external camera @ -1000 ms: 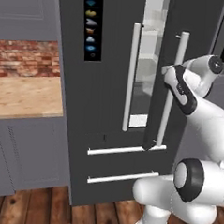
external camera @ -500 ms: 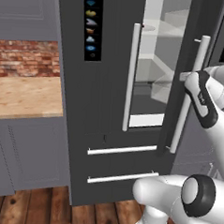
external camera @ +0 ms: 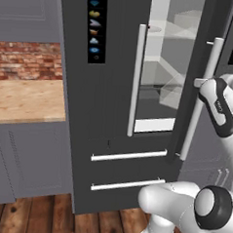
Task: Retrieve the chicken drumstick from the fridge and place it on the saucepan with marinade on the stove.
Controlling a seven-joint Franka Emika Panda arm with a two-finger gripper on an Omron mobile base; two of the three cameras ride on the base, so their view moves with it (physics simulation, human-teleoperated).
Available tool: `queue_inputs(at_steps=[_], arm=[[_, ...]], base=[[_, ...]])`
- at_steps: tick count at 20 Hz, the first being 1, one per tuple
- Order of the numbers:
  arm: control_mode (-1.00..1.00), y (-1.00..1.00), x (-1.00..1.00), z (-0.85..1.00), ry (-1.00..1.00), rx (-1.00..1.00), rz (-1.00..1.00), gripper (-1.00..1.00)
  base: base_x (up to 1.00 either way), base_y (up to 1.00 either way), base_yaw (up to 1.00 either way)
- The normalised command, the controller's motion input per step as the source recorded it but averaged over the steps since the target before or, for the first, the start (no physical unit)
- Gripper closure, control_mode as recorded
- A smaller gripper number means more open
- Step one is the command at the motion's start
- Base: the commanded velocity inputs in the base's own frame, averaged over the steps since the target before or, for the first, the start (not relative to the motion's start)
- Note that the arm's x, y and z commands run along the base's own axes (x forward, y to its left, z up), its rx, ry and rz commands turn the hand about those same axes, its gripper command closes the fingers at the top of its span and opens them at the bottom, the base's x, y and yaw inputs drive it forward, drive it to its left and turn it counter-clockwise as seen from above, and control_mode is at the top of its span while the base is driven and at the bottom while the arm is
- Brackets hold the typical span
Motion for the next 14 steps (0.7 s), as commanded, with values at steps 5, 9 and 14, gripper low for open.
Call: queue_inputs(at_steps=[5,9,14], arm=[[-1.00,-0.22,0.05,0.00,0.00,0.00,0.01,1.00],[-1.00,-0.22,-0.09,0.00,0.00,0.00,0.00,1.00],[-1.00,-0.19,-0.35,-0.01,-0.04,0.00,0.00,-1.00]], base=[[0.00,0.00,0.00],[0.00,0.00,0.00],[0.00,0.00,0.00]])
